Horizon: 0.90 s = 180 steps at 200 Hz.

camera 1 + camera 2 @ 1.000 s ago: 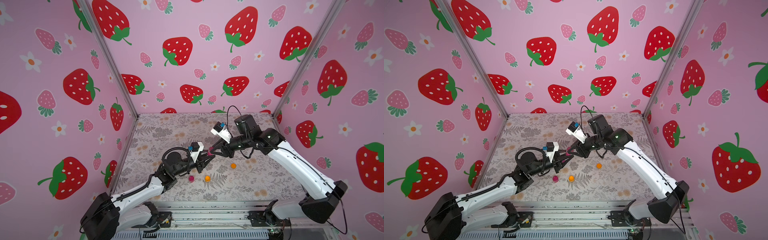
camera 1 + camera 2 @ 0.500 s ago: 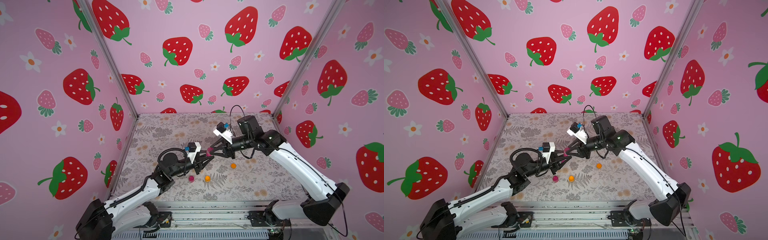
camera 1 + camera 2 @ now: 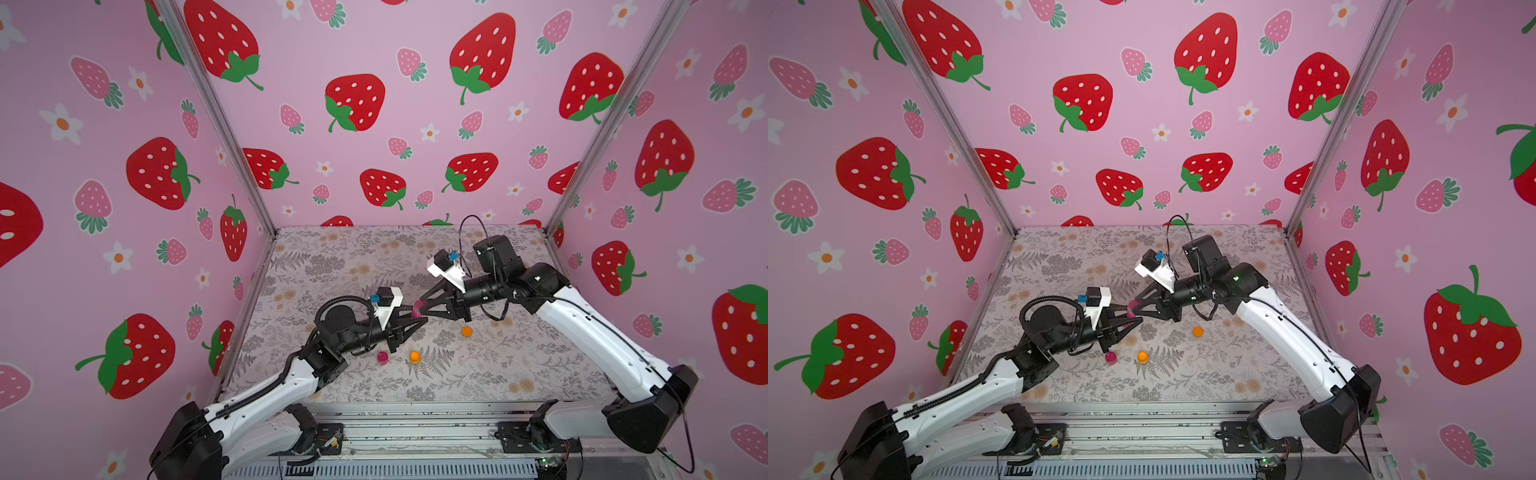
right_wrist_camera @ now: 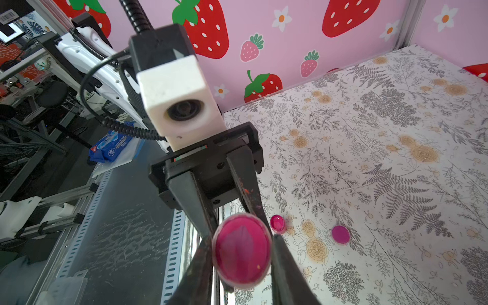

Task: Close the paint jar lid
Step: Screw the lid onto the paint jar.

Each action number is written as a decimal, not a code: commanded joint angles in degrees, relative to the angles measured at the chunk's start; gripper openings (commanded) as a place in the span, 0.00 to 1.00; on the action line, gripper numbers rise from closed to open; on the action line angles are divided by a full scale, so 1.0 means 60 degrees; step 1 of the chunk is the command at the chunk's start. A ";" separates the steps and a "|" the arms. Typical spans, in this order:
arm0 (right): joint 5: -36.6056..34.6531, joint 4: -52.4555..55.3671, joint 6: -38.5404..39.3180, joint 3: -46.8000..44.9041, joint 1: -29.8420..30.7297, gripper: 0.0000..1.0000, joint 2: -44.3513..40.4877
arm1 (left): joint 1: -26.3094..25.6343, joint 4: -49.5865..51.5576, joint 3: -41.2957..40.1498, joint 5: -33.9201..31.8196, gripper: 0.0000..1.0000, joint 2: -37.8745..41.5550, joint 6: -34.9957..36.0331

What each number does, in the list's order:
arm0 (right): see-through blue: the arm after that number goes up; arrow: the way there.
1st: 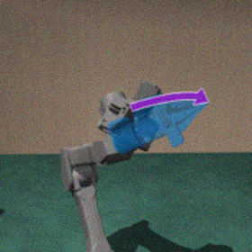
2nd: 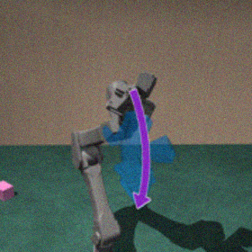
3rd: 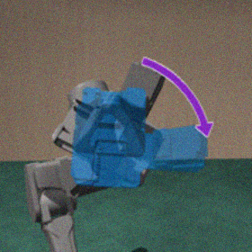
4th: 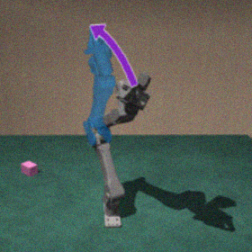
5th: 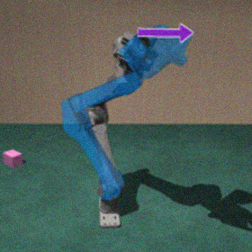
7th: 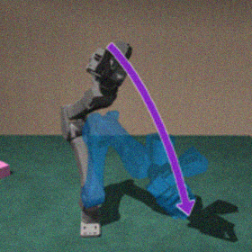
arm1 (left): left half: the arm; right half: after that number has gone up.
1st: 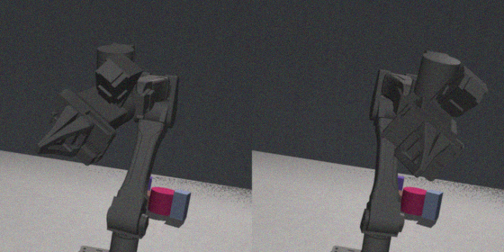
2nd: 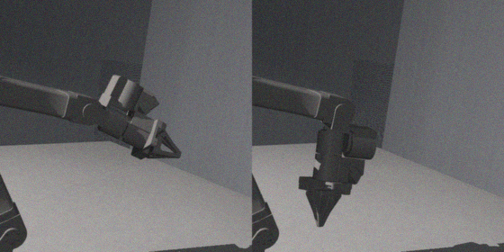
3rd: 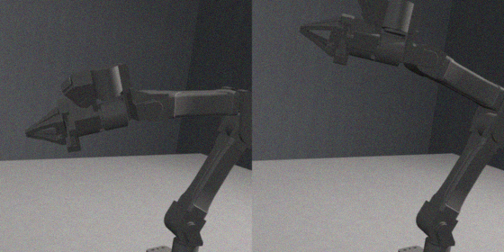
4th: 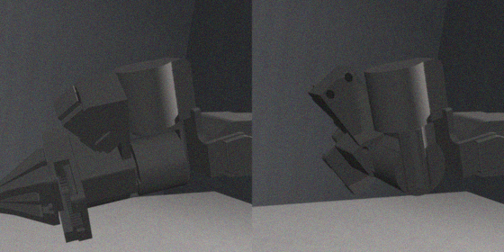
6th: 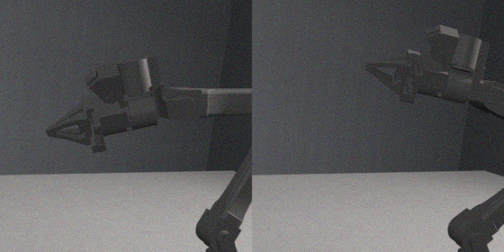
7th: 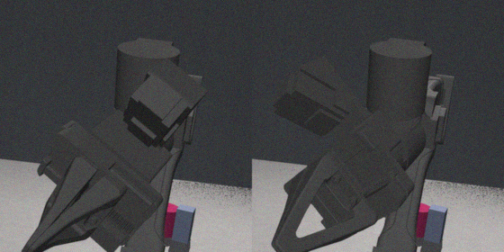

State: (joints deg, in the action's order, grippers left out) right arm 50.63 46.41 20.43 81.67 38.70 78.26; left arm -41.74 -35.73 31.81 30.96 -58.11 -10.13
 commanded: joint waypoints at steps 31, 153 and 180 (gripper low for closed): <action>0.1455 0.0545 0.1166 -0.1065 0.0350 0.16 -0.0104 | 0.0044 -0.1946 0.0908 0.0634 0.27 0.0335 -0.0282; -0.1056 -0.3197 -0.3378 -0.3059 0.0530 0.10 -0.1259 | 0.0049 -0.2384 0.0480 -0.3648 0.26 0.0234 0.0813; -0.1991 -0.3345 -0.4086 -0.3123 0.0736 0.08 -0.1183 | 0.0042 -0.2629 0.0482 -0.4484 0.25 0.0153 0.0951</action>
State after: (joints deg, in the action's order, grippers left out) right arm 43.07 20.05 3.53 65.76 40.18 70.43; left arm -42.83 -36.29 31.59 18.94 -57.95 -6.22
